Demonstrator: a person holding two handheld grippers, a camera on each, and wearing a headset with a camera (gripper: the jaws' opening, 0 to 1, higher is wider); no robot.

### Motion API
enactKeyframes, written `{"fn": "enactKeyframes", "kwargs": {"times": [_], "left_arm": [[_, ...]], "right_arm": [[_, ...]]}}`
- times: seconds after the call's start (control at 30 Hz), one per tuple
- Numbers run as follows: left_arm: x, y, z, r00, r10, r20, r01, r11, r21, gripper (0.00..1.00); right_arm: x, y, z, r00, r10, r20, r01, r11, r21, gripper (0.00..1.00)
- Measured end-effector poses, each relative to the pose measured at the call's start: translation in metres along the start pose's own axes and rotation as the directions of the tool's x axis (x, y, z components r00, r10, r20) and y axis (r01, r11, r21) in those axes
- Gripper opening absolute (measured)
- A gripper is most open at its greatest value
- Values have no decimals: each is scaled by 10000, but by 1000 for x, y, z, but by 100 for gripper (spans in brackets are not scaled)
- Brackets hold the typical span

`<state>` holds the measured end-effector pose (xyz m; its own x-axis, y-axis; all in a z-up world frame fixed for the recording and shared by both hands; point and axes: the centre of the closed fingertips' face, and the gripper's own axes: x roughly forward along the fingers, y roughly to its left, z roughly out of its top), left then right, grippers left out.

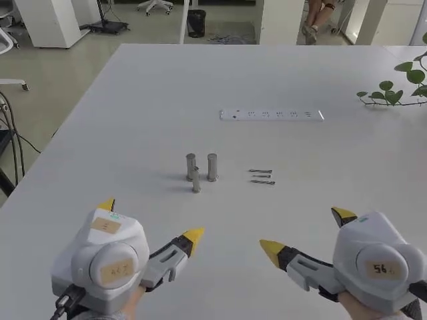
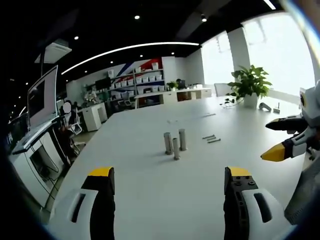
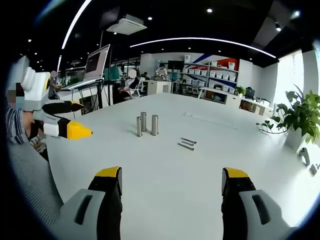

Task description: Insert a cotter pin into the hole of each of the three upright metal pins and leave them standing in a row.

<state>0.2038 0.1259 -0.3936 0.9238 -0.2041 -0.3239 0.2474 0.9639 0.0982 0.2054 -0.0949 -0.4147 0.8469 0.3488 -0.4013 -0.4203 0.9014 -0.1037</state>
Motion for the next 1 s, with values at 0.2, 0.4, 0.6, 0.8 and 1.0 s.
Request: {"fn": "enactKeyframes", "kwargs": {"times": [0.2,0.4,0.6,0.8,1.0], "left_arm": [[0,0,-1,10000,-44,-67,43,10000,-80,89],[0,0,-4,9998,-61,-186,58,9999,-144,89],[0,2,-4,9998,34,-201,-37,9999,-132,87],[0,3,-6,9996,110,-267,-115,9998,-188,86],[-1,4,-6,9996,141,-251,-146,9997,-212,85]], "right_arm": [[0,-1,0,10000,-27,23,27,10000,61,80],[-1,-2,2,10000,-43,86,41,9998,206,79],[-1,-2,1,10000,-7,82,4,9996,285,79],[-1,2,2,9997,182,160,-188,9989,439,78],[0,5,2,9993,322,170,-328,9989,326,75]]}}
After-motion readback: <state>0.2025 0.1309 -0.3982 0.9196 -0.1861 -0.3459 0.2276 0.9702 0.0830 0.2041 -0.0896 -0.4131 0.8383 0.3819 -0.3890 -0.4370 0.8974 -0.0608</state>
